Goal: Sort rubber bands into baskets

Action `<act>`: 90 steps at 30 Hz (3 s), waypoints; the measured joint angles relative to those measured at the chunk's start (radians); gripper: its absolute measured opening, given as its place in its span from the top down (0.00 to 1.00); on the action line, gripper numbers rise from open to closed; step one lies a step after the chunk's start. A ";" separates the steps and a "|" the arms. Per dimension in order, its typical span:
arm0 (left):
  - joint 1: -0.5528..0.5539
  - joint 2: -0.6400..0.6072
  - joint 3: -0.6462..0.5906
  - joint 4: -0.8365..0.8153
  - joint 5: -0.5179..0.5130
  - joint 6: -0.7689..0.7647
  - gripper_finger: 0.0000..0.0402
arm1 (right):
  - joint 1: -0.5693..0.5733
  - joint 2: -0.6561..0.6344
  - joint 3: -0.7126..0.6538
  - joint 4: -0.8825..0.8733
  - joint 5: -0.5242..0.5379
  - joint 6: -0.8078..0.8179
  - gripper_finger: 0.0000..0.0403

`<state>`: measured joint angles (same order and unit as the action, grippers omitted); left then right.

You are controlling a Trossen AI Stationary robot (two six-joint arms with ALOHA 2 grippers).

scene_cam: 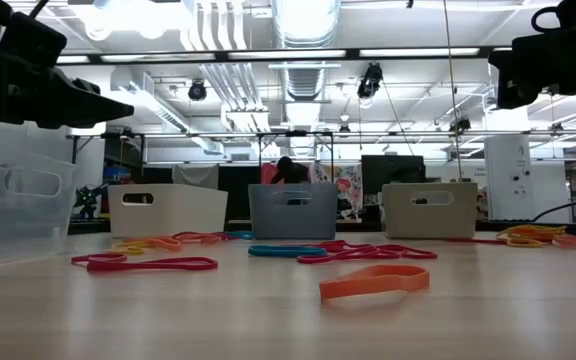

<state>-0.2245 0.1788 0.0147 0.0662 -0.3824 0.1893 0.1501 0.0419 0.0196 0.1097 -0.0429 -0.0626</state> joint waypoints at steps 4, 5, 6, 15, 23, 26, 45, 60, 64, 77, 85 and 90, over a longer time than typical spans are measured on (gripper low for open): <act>0.000 0.000 0.000 0.000 0.000 0.000 0.81 | 0.000 0.000 0.000 0.000 0.000 0.000 0.69; 0.000 0.000 0.000 0.000 0.000 0.000 0.81 | 0.000 0.000 0.000 0.000 0.000 0.000 0.69; 0.000 0.000 0.000 0.000 0.000 0.000 0.81 | 0.000 0.000 0.000 0.000 0.000 0.000 0.69; 0.000 0.000 0.000 0.000 0.000 0.000 0.81 | 0.000 0.000 0.000 0.000 0.000 0.000 0.69; 0.000 0.000 0.000 0.000 0.000 0.000 0.81 | 0.000 0.000 0.000 0.000 0.000 0.000 0.69; 0.000 0.000 0.000 0.000 0.000 0.000 0.81 | 0.000 0.000 0.000 0.000 0.000 0.000 0.69; -0.001 0.005 0.000 0.120 0.200 -0.157 0.81 | 0.000 0.000 0.000 0.020 0.000 0.028 0.69; -0.014 0.219 0.117 0.391 0.498 -0.323 0.81 | 0.033 0.345 0.175 0.238 0.183 0.311 0.69; -0.014 0.279 0.213 0.319 0.498 -0.373 0.81 | 0.033 0.502 0.305 0.087 0.301 0.393 0.69; -0.015 0.448 0.594 -0.211 0.499 -0.229 0.81 | 0.033 0.965 0.734 -0.544 0.356 0.460 0.69; -0.014 0.541 0.666 -0.387 0.398 -0.207 0.81 | 0.033 1.198 0.913 -0.774 0.271 0.384 0.69; -0.014 0.594 0.640 -0.399 0.383 -0.330 0.81 | 0.033 1.317 0.966 -0.780 0.269 0.340 0.69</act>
<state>-0.2386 0.7723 0.6549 -0.3326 0.0006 -0.1407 0.1833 1.3587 0.9856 -0.6701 0.2264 0.2775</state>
